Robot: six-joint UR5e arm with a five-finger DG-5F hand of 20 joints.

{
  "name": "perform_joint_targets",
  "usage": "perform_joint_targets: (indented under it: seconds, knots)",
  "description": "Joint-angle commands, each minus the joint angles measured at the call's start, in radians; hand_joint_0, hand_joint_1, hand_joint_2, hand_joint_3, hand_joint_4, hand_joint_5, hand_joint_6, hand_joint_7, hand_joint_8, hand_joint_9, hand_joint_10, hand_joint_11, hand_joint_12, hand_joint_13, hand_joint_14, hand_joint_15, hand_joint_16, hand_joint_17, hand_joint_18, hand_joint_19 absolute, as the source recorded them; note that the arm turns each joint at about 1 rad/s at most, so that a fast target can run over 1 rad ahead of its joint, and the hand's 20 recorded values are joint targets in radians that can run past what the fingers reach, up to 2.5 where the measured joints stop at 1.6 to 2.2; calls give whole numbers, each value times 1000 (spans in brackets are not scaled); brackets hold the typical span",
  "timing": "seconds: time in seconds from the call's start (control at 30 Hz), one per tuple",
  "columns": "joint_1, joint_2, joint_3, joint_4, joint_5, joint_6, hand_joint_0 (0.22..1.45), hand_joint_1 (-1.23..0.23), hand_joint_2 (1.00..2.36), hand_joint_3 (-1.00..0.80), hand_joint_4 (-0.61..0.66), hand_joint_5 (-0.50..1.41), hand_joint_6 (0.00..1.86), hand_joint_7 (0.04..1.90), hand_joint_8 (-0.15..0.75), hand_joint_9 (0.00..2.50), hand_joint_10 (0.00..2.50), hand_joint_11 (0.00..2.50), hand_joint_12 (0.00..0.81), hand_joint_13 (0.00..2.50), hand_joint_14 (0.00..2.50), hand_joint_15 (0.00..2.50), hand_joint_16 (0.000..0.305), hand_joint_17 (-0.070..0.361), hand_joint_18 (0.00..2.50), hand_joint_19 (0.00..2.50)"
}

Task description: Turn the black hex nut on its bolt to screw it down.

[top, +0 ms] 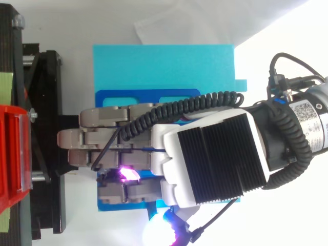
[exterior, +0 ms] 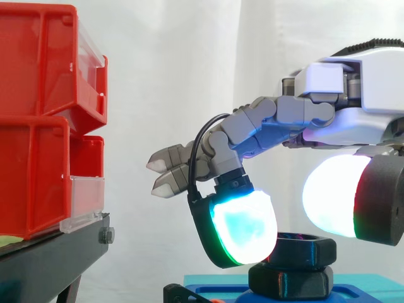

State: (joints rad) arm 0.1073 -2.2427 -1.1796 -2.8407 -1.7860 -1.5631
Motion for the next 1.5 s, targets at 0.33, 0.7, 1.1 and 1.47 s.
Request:
perform_joint_targets:
  seconds: [0.33, 0.7, 1.1, 1.47]
  knots:
    - [-1, 0, 0, -16, 0, 0, 495, -333, 1000, -500, 244, -129, 611, 1331, 256, 437, 0, 0, 327, 274, 0, 0, 58, 130, 331, 51]
    - [-3, 0, 0, -16, -1, 0, 496, -332, 1000, -500, 241, -130, 613, 1324, 251, 432, 0, 0, 326, 270, 0, 0, 58, 130, 333, 57]
    - [-12, 0, 0, -11, -3, -8, 496, -331, 1000, -500, 245, -131, 613, 1326, 244, 421, 0, 0, 323, 260, 0, 0, 57, 129, 332, 62]
    - [-47, 0, 0, -11, -30, -9, 498, -330, 1000, -500, 240, -133, 614, 1325, 241, 411, 0, 0, 320, 248, 0, 0, 57, 128, 329, 63]
